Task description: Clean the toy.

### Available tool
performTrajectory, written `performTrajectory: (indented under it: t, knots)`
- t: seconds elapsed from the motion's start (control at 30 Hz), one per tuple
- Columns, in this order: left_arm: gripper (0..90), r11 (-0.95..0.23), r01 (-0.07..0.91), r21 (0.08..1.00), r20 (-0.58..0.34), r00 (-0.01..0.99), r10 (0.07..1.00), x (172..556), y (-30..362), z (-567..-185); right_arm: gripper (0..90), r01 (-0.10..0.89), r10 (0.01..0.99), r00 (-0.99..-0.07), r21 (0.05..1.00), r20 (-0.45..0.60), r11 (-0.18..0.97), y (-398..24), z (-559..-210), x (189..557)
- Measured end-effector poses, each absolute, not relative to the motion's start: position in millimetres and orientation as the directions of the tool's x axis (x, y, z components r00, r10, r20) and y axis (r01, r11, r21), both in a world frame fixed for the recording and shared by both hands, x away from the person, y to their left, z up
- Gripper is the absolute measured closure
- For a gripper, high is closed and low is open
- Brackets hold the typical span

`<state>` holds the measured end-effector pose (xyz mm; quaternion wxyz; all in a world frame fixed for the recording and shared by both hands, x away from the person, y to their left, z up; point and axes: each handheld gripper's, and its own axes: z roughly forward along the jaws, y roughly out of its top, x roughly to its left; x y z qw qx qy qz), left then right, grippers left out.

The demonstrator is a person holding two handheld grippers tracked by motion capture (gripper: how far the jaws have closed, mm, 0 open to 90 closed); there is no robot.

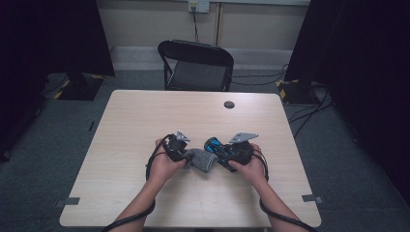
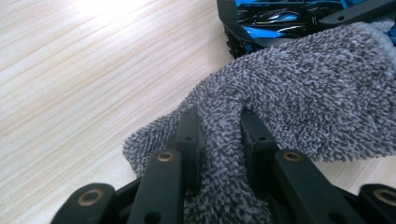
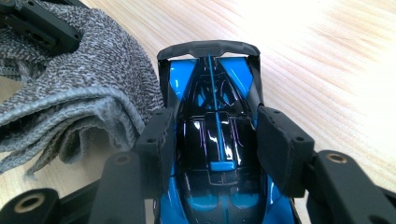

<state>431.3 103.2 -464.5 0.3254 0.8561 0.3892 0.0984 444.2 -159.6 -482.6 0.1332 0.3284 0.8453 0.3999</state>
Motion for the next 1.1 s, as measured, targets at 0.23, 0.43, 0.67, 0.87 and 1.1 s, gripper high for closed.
performTrajectory:
  t: [0.23, 0.43, 0.67, 0.87, 1.1]
  knots:
    - [72.7, -0.492, 0.603, 0.628, -0.065, 0.671, 0.739, 429.6, 108.8, -462.6, 48.0, 0.448, 0.662, -0.749, 0.763, 0.036, 0.465, -159.6, -482.5, 444.1]
    - [72.6, -0.460, 0.620, 0.636, -0.078, 0.644, 0.761, 431.0, 121.7, -460.9, 48.0, 0.448, 0.662, -0.749, 0.763, 0.036, 0.465, -160.0, -482.6, 443.9]
    - [72.6, -0.451, 0.626, 0.636, -0.076, 0.633, 0.771, 433.5, 126.0, -460.1, 48.0, 0.448, 0.663, -0.748, 0.762, 0.034, 0.467, -159.9, -482.4, 443.6]
    - [72.7, -0.420, 0.646, 0.638, -0.086, 0.601, 0.794, 436.0, 136.4, -460.8, 48.0, 0.449, 0.662, -0.748, 0.762, 0.036, 0.466, -160.1, -482.4, 443.7]
    - [72.6, -0.396, 0.657, 0.642, -0.086, 0.575, 0.814, 435.0, 152.0, -459.6, 48.0, 0.449, 0.662, -0.749, 0.763, 0.037, 0.465, -160.2, -482.6, 443.8]
